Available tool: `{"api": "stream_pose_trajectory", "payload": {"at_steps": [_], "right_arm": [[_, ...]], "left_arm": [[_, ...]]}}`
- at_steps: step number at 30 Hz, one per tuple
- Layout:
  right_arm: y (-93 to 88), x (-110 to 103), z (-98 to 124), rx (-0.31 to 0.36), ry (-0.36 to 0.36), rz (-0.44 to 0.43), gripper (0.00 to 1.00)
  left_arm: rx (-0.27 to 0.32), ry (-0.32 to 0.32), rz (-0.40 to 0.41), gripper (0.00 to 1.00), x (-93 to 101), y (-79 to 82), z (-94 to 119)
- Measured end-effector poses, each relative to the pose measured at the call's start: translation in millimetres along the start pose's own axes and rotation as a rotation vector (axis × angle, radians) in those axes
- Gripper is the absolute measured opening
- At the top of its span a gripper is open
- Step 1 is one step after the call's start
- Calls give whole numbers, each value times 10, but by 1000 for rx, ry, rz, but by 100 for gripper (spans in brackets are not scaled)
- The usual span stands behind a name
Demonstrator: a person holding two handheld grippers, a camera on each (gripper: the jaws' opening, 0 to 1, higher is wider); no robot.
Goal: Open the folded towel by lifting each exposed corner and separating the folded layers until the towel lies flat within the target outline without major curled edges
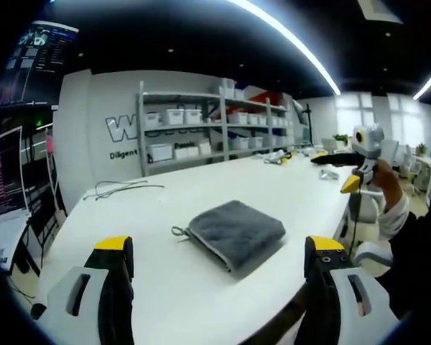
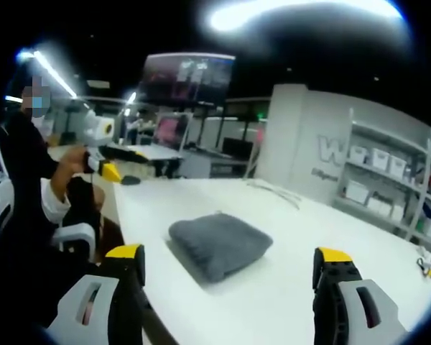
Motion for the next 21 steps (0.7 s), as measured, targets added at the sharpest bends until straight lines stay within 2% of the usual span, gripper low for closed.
{"api": "stream_pose_trajectory", "payload": {"at_steps": [21], "right_arm": [[-49, -25, -58, -22, 21, 7, 99]], "left_arm": [[-8, -7, 5, 99, 7, -18, -41]]}}
Point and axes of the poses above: the point that each gripper's makers call its tool centre point, and the gripper's own axes: z roughly backward along the fingers, x roughly to its right, y roughly out of its top, the point moved 2 cm from there along z, roughly backward along the fingers, and after that the axes turned 14 degrees about -z, right-handed, at the moved point
